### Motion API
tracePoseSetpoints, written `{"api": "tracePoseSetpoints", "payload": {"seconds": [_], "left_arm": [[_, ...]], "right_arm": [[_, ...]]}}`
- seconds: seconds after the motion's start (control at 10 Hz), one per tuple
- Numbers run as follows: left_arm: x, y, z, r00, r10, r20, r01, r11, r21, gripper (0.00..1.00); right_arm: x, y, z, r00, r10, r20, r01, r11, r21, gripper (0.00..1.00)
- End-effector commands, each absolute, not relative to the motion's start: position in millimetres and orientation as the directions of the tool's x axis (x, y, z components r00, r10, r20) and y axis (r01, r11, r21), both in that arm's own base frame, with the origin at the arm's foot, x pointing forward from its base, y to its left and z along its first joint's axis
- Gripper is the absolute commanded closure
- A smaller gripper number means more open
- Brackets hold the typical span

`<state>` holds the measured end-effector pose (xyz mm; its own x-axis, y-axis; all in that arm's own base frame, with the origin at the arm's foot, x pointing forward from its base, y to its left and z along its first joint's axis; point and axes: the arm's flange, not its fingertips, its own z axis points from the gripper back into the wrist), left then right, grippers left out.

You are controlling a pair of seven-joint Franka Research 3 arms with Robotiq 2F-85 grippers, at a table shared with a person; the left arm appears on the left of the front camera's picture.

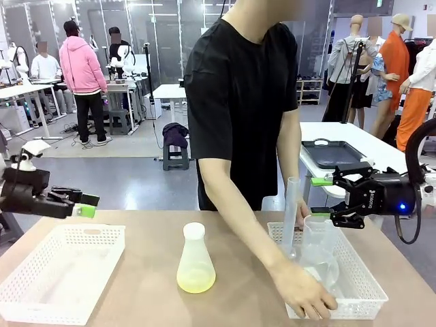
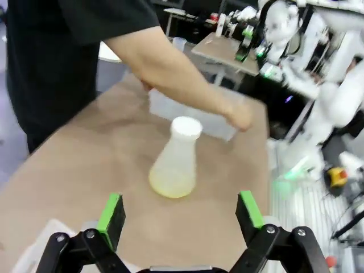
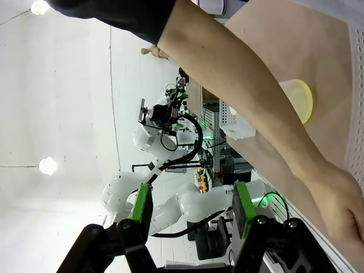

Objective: Prepare the solutions needed for the experiment.
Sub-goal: When the human places the Big flask in the center of the table, pick up the Big flask and place it in the left Organizing basket.

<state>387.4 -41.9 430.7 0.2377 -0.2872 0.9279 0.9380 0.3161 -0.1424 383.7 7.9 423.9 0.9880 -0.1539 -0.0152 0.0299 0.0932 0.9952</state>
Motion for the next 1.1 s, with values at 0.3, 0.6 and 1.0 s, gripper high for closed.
{"api": "tracePoseSetpoints", "payload": {"seconds": [0.3,0.6,1.0], "left_arm": [[368.9,-64.5,403.7,0.03,-0.562,0.827,0.868,0.424,0.257,0.0],[390.8,-48.3,430.0,0.014,-0.487,0.873,0.893,0.4,0.208,0.0],[402.1,-62.5,418.5,-0.008,-0.542,0.84,0.909,0.345,0.232,0.0]], "right_arm": [[383.0,8.0,424.5,0.988,-0.153,-0.012,0.026,0.09,0.996,0.28],[383.0,8.0,424.5,0.988,-0.153,-0.012,0.026,0.09,0.996,0.28],[383.0,8.0,424.5,0.988,-0.153,-0.012,0.026,0.09,0.996,0.28]]}}
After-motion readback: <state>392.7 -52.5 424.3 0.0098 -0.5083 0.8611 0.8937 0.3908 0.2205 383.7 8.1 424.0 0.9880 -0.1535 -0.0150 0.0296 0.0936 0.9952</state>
